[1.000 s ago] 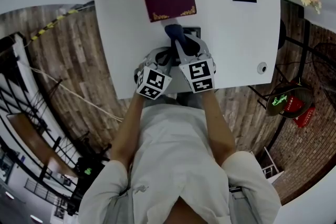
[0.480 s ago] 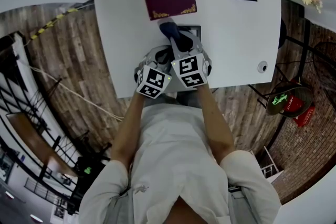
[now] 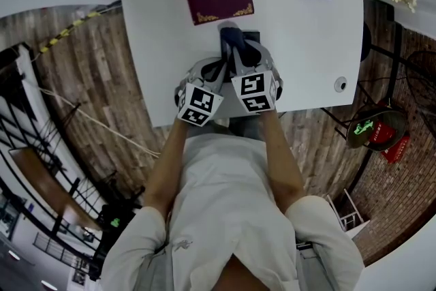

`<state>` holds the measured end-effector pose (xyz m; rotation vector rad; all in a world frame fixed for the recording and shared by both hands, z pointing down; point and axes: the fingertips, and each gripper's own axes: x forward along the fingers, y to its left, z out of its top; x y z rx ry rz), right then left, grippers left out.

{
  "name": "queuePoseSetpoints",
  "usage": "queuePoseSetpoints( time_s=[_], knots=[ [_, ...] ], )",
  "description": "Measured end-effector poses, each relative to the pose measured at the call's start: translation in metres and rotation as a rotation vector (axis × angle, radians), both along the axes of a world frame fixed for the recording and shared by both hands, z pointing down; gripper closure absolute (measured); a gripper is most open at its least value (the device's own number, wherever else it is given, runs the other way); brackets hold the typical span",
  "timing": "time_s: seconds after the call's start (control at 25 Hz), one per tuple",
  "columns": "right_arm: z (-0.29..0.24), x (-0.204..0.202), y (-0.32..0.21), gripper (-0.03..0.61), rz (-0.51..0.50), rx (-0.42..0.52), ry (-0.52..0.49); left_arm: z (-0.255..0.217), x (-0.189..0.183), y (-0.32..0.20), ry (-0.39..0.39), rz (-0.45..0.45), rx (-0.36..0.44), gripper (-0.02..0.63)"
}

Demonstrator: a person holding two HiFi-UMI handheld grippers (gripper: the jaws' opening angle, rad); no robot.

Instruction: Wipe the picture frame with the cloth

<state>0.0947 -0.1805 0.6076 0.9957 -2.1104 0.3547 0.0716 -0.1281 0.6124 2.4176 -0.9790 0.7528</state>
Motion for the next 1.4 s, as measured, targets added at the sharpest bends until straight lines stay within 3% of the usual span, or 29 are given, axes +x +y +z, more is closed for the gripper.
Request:
queuePoseSetpoints(
  time_s=[0.48, 0.88, 1.4],
  knots=[
    [-0.01, 0.044, -0.006, 0.506, 0.159, 0.0, -0.009, 0.0, 0.002, 0.0, 0.011, 0.003, 0.0, 0.594],
    [-0.015, 0.096, -0.005, 0.506, 0.269, -0.002, 0.048, -0.001, 0.001, 0.0, 0.002, 0.022, 0.01, 0.594],
    [-0.048, 0.017, 0.025, 0.506, 0.109, -0.002, -0.08, -0.001, 0.0, 0.0, -0.01, 0.029, 0.016, 0.594]
  ],
)
